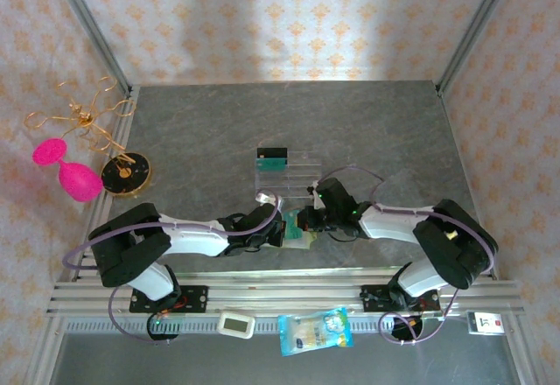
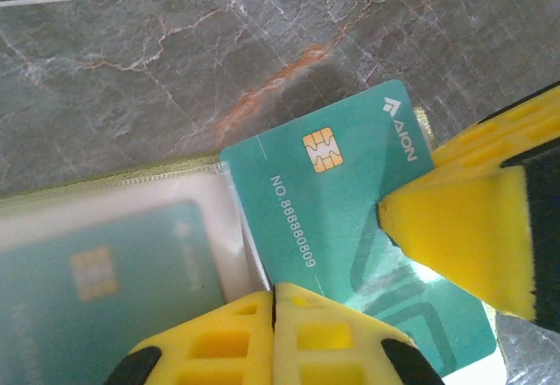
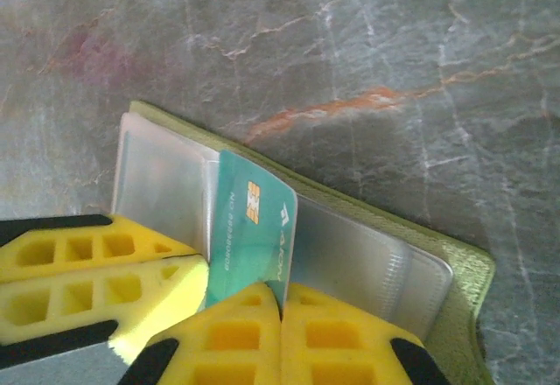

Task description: Take the credit cards out of the card holder

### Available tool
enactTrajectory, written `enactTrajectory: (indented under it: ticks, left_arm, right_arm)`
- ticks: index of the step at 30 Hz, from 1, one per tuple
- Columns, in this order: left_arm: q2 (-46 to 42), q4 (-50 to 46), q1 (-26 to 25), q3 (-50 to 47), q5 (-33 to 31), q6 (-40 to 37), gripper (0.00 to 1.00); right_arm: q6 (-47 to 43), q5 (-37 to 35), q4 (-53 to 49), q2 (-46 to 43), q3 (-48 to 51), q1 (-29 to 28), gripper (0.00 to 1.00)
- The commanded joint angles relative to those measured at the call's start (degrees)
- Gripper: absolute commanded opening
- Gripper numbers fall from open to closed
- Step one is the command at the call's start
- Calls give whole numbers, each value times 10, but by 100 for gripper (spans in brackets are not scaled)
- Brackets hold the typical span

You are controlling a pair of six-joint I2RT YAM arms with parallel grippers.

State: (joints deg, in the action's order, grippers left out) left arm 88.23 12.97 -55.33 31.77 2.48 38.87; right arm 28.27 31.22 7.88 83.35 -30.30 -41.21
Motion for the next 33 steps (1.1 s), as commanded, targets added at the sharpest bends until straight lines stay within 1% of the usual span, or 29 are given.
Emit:
enactTrajectory:
  ticks: [1,4,6,9,10,14,17,20,21,22,24,30,33]
  left_arm:
    - [-19,-17,0,8,-9,-8,21]
    - [-52,-17,0,7,-15,-2,33]
    - [-77,-19,0,11,-17,1,37]
    - [-125,-39,0,20,-30,1,46]
    - [-144,-49,1,22,-39,-1,51]
    - [-220,-89,4,17,-79,-5,64]
    - [-275,-119,12,3,-106,0,74]
    - [-315,-162,21,-3,-124,2,82]
    - [-325,-178,22,-3,-130,4,94]
    - [-333,-192,23,-3,-136,5,96]
    - [-346,-216,26,-2,-145,7,99]
    - [-383,-268,30,-1,-182,18,99]
    - [-399,-285,33,1,-206,17,99]
  right_arm:
    - [-21,-40,-50,-39,-5,-2,0]
    - [-35,-62,-67,-92,-21,-2,0]
    - [-42,-72,-72,-122,-32,-1,0]
    - [-63,-87,-101,-137,-73,1,0]
    - [-72,-93,-112,-136,-89,3,0]
    - [-136,-106,-138,-118,-158,7,0]
    - [-221,-102,-163,-79,-219,10,0]
    - [-307,-119,-202,-27,-287,11,0]
    - [-336,-118,-212,-12,-307,10,0]
    - [-363,-112,-219,0,-325,11,0]
    - [-411,-104,-234,16,-355,13,0]
    - [-581,-68,-366,94,-491,17,0]
    - [-643,-52,-424,140,-554,27,0]
